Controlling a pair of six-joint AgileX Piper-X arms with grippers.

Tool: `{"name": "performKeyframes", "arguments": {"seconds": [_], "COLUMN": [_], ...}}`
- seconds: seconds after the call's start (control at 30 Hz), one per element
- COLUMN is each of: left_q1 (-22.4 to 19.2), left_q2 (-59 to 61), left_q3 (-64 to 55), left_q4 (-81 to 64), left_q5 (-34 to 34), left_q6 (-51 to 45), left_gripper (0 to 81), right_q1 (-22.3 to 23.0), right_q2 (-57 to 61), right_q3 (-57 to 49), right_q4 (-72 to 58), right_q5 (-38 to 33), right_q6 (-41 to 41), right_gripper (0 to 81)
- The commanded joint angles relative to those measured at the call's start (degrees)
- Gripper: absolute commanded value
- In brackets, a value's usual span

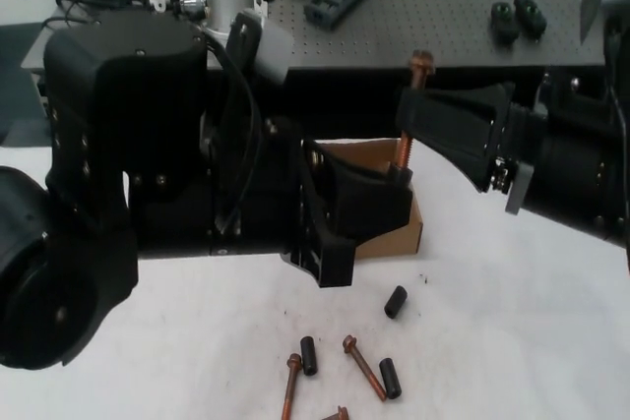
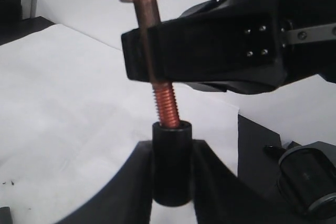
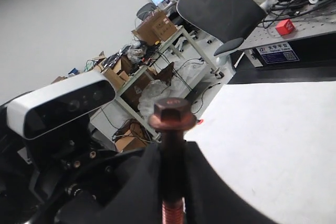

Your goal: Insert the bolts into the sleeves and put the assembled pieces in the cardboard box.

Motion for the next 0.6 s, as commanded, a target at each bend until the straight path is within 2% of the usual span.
{"name": "performKeyframes", "arguments": {"seconds": [0.0,0.1,0.17,0.3,0.33,0.43,0.57], "left_q1": [-0.1,-0.1,-0.1,-0.1,-0.1,-0.1,0.0], "left_q2": [-0.4,-0.4,-0.4,-0.4,-0.4,-0.3,1.8], "left_q3": [-0.3,-0.3,-0.3,-0.3,-0.3,-0.3,-0.6], "left_q4": [-1.6,-1.6,-1.6,-1.6,-1.6,-3.4,-9.2], "left_q5": [0.5,0.4,0.3,-0.7,-2.0,-6.4,-16.4], "left_q6": [0.0,0.0,0.0,0.0,0.2,0.8,-0.7], "left_gripper": [0.6,0.6,0.6,0.6,0.6,0.6,0.6], "right_q1": [0.1,0.1,0.1,0.1,0.1,-1.7,-7.0], "right_q2": [0.0,0.0,0.0,0.0,0.0,-0.8,-4.6], "right_q3": [-0.8,-0.8,-0.8,-0.8,-0.8,-0.8,-0.8], "right_q4": [1.1,1.1,1.1,1.1,1.3,1.5,5.4], "right_q5": [-1.9,-4.3,-5.7,-6.4,-6.4,-6.4,-6.3], "right_q6": [-1.1,-2.3,-2.4,-2.4,-2.3,-2.3,-2.3], "right_gripper": [0.5,0.1,8.3,48.0,51.0,47.2,46.1]}}
